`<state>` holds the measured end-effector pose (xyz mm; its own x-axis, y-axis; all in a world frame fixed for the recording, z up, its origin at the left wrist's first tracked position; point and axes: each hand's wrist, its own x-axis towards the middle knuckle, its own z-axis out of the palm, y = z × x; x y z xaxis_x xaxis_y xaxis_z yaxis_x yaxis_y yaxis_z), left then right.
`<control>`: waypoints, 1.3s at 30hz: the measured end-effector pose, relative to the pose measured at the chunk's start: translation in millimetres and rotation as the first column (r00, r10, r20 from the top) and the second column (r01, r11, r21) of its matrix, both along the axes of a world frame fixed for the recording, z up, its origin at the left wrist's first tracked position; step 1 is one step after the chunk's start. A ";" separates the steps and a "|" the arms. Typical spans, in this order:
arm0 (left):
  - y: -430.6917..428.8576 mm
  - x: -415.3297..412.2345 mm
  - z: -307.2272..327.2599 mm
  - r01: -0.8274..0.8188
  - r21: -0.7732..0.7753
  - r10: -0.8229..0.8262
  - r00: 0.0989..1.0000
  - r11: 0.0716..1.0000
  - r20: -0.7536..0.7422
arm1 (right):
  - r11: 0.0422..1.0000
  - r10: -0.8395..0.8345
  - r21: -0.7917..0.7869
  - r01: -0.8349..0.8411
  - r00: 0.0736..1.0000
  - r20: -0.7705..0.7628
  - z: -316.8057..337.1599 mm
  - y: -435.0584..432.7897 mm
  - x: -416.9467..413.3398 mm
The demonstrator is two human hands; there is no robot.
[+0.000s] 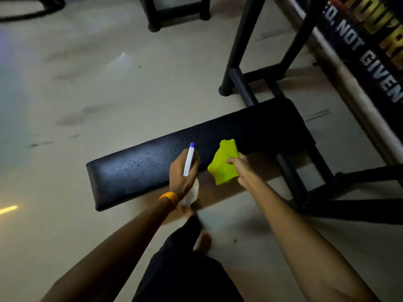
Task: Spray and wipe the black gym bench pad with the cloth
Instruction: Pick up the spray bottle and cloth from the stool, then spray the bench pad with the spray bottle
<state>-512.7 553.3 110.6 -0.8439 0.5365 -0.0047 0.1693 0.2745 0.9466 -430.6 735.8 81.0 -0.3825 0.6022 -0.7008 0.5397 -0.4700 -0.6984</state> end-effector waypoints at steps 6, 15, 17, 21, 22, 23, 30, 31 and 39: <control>31.8 -37.9 -46.7 -0.082 -0.037 0.083 0.996 0.996 0.027 | 0.996 0.089 -0.035 -0.086 0.993 0.082 -50.3 46.0 -59.3; 72.6 -54.5 -113.1 -0.197 -0.088 0.204 0.976 0.976 0.075 | 0.964 0.213 -0.177 -0.200 0.975 0.057 -141.8 92.2 -122.0; 81.6 -50.8 -129.5 -0.244 -0.088 0.252 0.963 0.966 0.094 | 0.951 0.212 -0.231 -0.203 0.977 0.012 -159.7 104.8 -128.9; 103.1 -42.0 -162.4 -0.322 -0.102 0.332 0.937 0.941 0.111 | 0.940 0.222 -0.273 -0.207 0.975 0.027 -203.6 148.4 -123.8; 108.0 -39.0 -169.6 -0.336 -0.098 0.346 0.930 0.937 0.121 | 0.940 0.241 -0.263 -0.218 0.969 0.058 -214.2 162.2 -118.0; 112.6 -35.7 -176.3 -0.346 -0.097 0.356 0.926 0.933 0.127 | 0.942 0.252 -0.249 -0.225 0.964 0.082 -224.6 176.2 -111.6; 134.8 -14.1 -198.5 -0.461 -0.156 0.482 0.866 0.873 0.137 | 0.869 0.470 0.027 -0.494 0.842 0.264 -241.1 215.4 -92.5; 136.0 -12.1 -198.7 -0.476 -0.161 0.498 0.856 0.864 0.140 | 0.797 0.527 0.120 -0.591 0.780 0.338 -236.2 215.6 -92.1; 114.8 -12.0 -192.8 -0.620 -0.171 0.641 0.755 0.766 0.136 | 0.112 0.756 0.510 -0.853 0.407 0.513 -210.7 150.0 -136.9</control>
